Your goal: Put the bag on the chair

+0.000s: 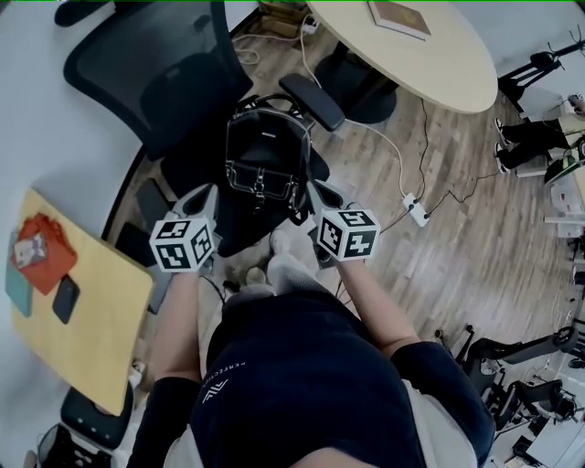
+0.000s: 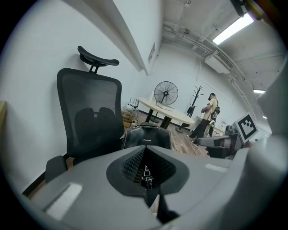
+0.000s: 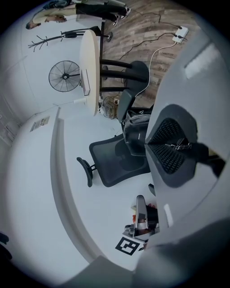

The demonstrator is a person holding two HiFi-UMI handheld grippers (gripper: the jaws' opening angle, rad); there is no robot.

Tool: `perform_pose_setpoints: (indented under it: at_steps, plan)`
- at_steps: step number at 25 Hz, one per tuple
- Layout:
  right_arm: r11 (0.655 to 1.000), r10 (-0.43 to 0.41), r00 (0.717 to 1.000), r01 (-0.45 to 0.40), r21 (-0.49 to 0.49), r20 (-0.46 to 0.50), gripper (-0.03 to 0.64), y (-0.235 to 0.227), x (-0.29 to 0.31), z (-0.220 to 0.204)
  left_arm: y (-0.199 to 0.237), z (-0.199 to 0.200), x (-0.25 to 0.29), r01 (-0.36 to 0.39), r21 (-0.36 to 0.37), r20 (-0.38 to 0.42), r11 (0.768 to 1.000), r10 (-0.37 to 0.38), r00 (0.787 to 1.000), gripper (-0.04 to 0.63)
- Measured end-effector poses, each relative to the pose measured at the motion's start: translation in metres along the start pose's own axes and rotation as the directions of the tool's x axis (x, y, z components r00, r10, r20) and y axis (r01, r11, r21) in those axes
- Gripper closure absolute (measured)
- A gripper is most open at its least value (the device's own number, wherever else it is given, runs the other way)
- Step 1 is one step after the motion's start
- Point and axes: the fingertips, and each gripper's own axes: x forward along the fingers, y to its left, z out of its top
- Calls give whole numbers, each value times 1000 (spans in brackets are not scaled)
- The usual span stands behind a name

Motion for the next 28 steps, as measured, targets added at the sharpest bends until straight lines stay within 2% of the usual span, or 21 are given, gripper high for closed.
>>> perform_pose_setpoints:
  at_steps: [6, 12, 28]
  plan:
    - [1000, 7, 1000, -7, 9, -1, 615, 3, -2, 4, 2, 2, -7, -32, -32, 4, 999, 32, 999, 580]
    - [1000, 16, 1000, -16, 21, 6, 615, 2, -1, 7, 3, 2, -8, -31, -117, 18, 993, 33, 999, 580]
    - [999, 45, 999, -46, -4, -29, 615, 6, 5, 7, 14, -7, -10, -69, -142, -3, 987, 69, 998, 580]
